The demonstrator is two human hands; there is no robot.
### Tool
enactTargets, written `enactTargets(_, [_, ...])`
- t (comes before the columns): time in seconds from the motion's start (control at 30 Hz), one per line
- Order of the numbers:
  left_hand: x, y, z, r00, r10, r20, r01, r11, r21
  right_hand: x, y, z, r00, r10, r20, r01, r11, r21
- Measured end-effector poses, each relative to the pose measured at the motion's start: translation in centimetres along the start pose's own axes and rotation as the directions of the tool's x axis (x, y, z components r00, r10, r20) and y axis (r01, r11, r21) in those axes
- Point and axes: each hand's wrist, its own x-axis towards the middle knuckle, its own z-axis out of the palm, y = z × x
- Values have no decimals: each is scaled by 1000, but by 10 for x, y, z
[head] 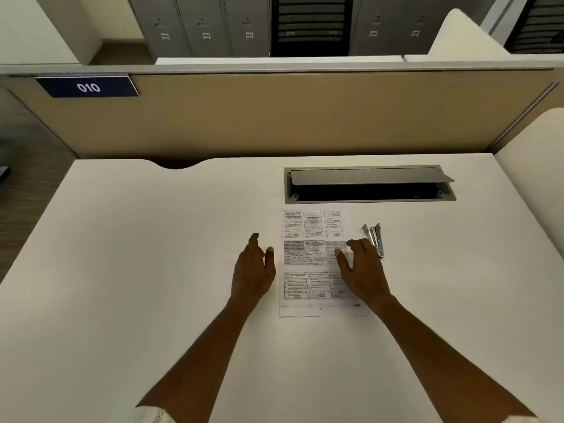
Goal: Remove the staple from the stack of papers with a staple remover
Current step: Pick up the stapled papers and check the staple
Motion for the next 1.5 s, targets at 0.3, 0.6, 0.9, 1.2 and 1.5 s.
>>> enactTargets(0.3, [3,11,30,957,-286,-48,267,934,-238,6,2,23,964,262,-38,-259,963,72])
enactTargets(0.6, [2,20,38,948,-316,-39,302,932,-199,3,5,33,960,272,-68,-271,962,22])
enactTargets(0.9, [9,27,41,906,-424,4,411,875,-257,2,6,36,954,292,-64,-290,956,36])
enactTargets(1.2, [23,23,33,843,-493,216,537,748,-389,1,4,35,954,296,-56,-295,955,20])
enactTargets(1.5, [13,25,39,933,-346,102,359,863,-354,1,2,34,953,298,-50,-298,954,1])
